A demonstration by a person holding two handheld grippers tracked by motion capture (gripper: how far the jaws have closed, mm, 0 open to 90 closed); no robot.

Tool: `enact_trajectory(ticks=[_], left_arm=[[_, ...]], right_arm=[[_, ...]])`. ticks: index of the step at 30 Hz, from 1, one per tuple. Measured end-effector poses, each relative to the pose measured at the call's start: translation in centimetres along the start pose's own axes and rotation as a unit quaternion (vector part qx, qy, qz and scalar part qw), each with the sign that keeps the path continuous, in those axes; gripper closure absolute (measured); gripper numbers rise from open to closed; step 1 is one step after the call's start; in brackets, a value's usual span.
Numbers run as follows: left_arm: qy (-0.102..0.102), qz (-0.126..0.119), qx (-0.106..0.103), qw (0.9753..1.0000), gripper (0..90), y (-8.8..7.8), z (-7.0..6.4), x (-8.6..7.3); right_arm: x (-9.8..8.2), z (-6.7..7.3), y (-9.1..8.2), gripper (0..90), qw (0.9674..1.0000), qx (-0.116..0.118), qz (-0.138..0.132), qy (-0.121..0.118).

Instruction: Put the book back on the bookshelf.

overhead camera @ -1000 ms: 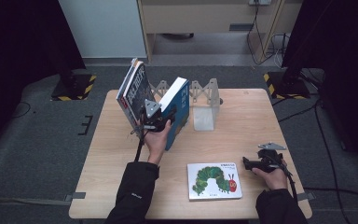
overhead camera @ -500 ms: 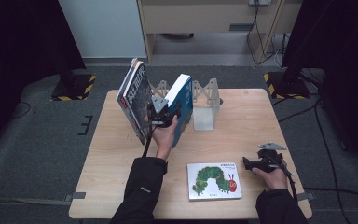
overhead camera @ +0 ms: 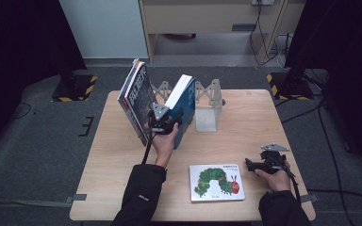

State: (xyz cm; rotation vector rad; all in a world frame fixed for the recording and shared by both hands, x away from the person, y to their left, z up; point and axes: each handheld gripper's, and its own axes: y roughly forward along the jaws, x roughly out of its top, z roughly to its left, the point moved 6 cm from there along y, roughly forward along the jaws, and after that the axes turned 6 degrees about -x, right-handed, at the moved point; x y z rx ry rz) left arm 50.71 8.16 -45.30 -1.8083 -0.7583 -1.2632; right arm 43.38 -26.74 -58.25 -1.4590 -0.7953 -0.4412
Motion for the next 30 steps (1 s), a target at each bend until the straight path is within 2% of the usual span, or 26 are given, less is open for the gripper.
enact_trajectory(ticks=[3,5,12,15,22,30], left_arm=[[0.006,-0.002,0.001,1.0000,55.7,-0.2,-0.1,-0.3],[0.014,-0.003,0.012,0.9998,57.5,-0.3,-0.3,-0.3],[0.014,-0.003,0.024,0.9996,58.6,-0.6,-0.6,-0.5],[0.018,-0.006,0.035,0.9992,58.9,-0.7,-0.7,-0.5],[0.015,-0.010,0.047,0.9987,58.8,-0.5,-1.0,-0.5],[0.024,-0.009,0.064,0.9976,59.1,0.3,-1.3,-0.4]], right_arm=[[0.0,0.0,0.0,0.8,1.0000,-0.001,0.000,0.000],[0.0,0.0,0.0,0.8,1.0000,0.000,0.000,0.000],[0.0,0.0,0.0,0.7,1.0000,0.000,0.000,0.002],[0.0,0.0,0.0,0.6,1.0000,-0.001,0.000,0.000],[0.0,0.0,0.0,0.6,1.0000,-0.001,0.000,0.000],[0.0,0.0,0.0,0.4,1.0000,0.000,0.000,-0.001]])
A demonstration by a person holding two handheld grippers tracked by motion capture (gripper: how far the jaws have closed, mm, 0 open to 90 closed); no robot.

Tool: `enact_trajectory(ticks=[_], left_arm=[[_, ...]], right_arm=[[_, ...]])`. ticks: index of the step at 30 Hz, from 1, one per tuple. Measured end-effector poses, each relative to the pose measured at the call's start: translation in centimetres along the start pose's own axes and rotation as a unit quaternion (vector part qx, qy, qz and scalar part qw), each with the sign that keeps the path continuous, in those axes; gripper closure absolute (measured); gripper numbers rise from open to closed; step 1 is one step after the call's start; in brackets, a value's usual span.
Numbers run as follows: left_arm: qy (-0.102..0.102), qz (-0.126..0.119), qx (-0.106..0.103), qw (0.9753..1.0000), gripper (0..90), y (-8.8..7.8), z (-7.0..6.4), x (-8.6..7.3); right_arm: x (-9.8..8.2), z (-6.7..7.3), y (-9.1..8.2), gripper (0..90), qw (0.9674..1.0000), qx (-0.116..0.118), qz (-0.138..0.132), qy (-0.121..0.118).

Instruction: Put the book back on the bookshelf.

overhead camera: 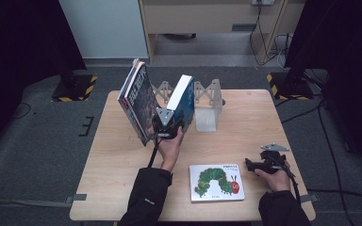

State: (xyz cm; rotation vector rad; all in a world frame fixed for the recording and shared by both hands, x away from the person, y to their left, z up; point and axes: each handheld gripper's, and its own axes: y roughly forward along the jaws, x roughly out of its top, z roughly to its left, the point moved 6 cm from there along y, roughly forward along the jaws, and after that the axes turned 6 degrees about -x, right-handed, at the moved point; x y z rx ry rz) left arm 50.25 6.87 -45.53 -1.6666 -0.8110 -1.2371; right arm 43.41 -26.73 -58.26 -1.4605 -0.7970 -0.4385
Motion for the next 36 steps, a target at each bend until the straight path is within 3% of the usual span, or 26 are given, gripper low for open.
enact_trajectory(ticks=[19,22,26,30,36], left_arm=[[-0.017,0.016,-0.011,0.9997,57.8,2.9,0.3,0.7],[-0.022,0.007,-0.034,0.9992,54.4,2.6,0.4,0.6],[-0.034,-0.003,-0.063,0.9974,51.7,1.0,0.7,0.0],[-0.033,0.001,-0.084,0.9959,51.4,-0.3,1.1,-0.4],[-0.027,0.015,-0.076,0.9967,54.6,-0.4,1.0,-0.2]], right_arm=[[0.0,0.0,0.0,0.3,1.0000,0.000,0.000,0.000],[0.0,0.0,0.0,0.3,1.0000,0.000,0.000,0.000],[0.0,0.0,0.0,0.3,1.0000,0.000,0.000,0.000],[0.0,0.0,0.0,0.3,1.0000,0.000,0.000,0.000],[0.0,0.0,0.0,0.3,1.0000,-0.001,0.000,-0.001]])
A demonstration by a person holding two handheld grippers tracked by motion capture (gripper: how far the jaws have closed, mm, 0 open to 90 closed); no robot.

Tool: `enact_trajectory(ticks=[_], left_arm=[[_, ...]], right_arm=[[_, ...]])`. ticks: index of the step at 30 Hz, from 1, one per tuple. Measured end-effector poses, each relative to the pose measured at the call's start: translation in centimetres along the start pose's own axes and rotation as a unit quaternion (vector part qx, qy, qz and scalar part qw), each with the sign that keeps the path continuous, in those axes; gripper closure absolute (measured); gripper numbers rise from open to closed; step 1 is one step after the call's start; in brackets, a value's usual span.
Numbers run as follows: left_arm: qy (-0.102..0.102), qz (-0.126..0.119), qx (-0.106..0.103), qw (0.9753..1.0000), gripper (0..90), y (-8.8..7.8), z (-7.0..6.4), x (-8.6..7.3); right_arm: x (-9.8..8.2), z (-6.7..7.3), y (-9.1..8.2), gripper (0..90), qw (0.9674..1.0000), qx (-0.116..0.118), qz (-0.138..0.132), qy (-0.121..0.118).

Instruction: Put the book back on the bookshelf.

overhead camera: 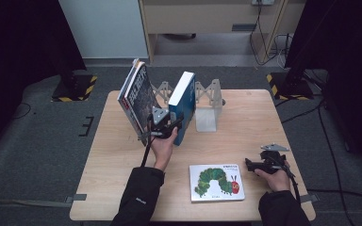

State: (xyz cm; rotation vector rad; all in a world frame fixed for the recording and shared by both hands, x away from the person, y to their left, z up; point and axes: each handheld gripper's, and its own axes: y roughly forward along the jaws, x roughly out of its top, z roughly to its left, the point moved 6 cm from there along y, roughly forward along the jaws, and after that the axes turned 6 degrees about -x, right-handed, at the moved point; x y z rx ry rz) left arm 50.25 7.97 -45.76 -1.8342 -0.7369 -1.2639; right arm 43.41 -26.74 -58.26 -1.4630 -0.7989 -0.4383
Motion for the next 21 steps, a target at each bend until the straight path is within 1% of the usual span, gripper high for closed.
enact_trajectory(ticks=[3,7,8,10,12,15,19,21], left_arm=[[0.004,0.002,0.006,1.0000,55.9,0.2,-0.2,0.1],[0.002,0.002,0.016,0.9999,57.6,0.8,-0.4,0.3],[0.005,0.000,0.020,0.9998,57.7,1.1,-0.4,0.4],[0.001,0.001,0.029,0.9996,57.9,1.5,-0.6,0.5],[0.002,-0.002,0.038,0.9993,58.2,1.7,-0.7,0.5],[0.004,0.002,0.047,0.9989,58.3,2.2,-0.9,0.7],[0.003,0.003,0.052,0.9986,58.4,2.8,-0.9,0.9],[0.000,0.002,0.055,0.9985,58.4,3.0,-0.9,1.0]], right_arm=[[0.0,0.0,0.0,0.3,1.0000,0.000,0.000,0.001],[0.0,0.0,0.0,0.4,1.0000,0.000,0.000,0.001],[0.0,0.0,0.0,0.4,1.0000,0.000,0.000,0.000],[0.0,0.0,0.0,0.5,1.0000,-0.001,-0.001,-0.001],[0.0,0.0,0.0,0.5,1.0000,-0.001,-0.001,-0.001],[0.0,0.0,0.0,0.5,1.0000,-0.001,-0.001,0.000],[0.0,0.0,0.0,0.5,1.0000,-0.001,-0.001,0.000],[0.0,0.0,0.0,0.5,1.0000,-0.001,-0.001,-0.001]])
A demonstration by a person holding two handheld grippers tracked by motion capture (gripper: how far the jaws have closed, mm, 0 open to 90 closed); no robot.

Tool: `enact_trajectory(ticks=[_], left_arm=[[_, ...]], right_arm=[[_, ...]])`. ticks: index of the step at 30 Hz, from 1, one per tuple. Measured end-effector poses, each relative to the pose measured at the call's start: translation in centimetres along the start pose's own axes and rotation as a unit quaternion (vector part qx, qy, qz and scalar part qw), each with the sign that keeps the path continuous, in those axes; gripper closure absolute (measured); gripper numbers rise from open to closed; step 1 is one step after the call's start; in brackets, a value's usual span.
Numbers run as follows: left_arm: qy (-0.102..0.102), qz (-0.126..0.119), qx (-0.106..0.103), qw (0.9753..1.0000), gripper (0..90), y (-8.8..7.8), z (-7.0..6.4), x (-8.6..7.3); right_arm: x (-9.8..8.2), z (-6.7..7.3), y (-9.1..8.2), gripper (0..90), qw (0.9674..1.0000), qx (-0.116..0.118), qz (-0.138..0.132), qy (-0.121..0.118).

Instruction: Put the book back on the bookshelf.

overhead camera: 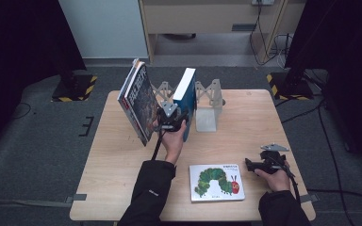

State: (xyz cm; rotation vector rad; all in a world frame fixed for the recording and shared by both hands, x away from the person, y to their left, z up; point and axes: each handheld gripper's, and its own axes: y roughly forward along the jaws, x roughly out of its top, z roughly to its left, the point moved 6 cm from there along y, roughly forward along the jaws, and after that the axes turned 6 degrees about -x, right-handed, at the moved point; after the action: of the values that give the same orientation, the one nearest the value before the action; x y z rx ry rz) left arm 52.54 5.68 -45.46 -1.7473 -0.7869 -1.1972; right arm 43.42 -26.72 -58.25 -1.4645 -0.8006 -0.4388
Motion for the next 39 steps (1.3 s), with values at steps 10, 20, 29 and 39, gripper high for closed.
enact_trajectory(ticks=[10,20,29,39], left_arm=[[0.001,0.006,0.005,1.0000,58.4,1.0,0.1,0.5],[0.019,-0.001,-0.036,0.9992,51.8,0.6,-0.1,0.1],[0.007,-0.001,-0.062,0.9981,53.0,-1.0,-0.2,0.0],[0.014,0.012,-0.052,0.9985,54.4,-0.3,-0.9,0.5]], right_arm=[[0.0,0.0,0.0,0.6,1.0000,-0.001,0.000,0.002],[0.0,0.0,0.0,0.6,1.0000,-0.001,0.000,0.002],[0.0,0.0,0.0,0.6,1.0000,-0.001,0.000,0.002],[0.0,0.0,0.0,0.6,1.0000,-0.001,0.000,0.002]])
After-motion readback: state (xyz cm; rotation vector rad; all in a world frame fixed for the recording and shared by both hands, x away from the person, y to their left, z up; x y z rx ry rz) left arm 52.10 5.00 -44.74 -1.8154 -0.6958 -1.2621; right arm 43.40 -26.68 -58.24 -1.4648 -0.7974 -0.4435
